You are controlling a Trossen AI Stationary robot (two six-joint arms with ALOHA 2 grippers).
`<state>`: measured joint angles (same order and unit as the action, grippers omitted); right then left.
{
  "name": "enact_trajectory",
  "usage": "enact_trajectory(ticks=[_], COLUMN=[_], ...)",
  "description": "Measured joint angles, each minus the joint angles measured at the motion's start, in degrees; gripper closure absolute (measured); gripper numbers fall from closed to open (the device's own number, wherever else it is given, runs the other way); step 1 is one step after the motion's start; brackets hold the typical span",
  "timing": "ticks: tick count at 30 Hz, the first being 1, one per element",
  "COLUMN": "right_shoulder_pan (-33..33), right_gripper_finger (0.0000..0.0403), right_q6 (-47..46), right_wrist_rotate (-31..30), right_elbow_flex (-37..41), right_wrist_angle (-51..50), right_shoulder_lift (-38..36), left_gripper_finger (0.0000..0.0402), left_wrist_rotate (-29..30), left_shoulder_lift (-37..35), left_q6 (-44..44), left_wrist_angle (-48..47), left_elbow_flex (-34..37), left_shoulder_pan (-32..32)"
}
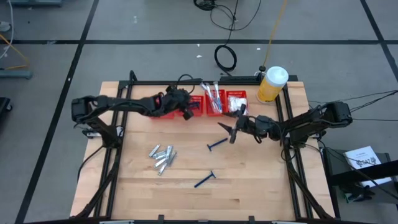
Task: Pick & Place Travel size toiletries
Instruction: Put the middle razor into the horizontal right red bin, then put the top razor into the horizontal right red bin
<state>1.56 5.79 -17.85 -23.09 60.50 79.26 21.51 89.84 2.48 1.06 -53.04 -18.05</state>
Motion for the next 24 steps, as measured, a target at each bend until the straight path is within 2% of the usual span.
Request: enact_trajectory(ticks=[7, 12, 15, 21, 24], right_shoulder_pan=[0.6, 0.7, 0.7, -0.1, -0.9], right_gripper_finger=[0.0186, 0.0176, 0.0173, 0.0180, 0.0188], right_q6=[-1.8, -3.6, -4.1, -4.2, -3.1], right_wrist_rotate=[0.1, 2.3, 6.2, 6.4, 7.7], right_elbow_flex=[0.0, 0.0, -0.9, -7.3, -8.7], right_wrist_angle=[-0.6, -1.6, -6.4, -25.3, -30.2], right_shoulder_lift=[0.0, 0.0, 0.0, 0.6, 1.8], left_gripper_finger=[0.0341, 0.0325, 0.0287, 0.0183, 0.0143], left_wrist_rotate=[-1.0, -5.2, -5.5, -5.0, -5.0], left_shoulder_lift=[0.8, 0.8, 0.8, 0.8, 0.8], left_q6=[-3.3, -3.9, -4.2, -3.8, -3.1], left_wrist_angle=[-2.6, -2.8, -4.2, -5.3, -4.8], left_elbow_flex=[0.0, 0.0, 0.0, 0.0, 0.0], left_shoulder_pan=[-1.8, -1.3, -1.0, -1.0, -0.8])
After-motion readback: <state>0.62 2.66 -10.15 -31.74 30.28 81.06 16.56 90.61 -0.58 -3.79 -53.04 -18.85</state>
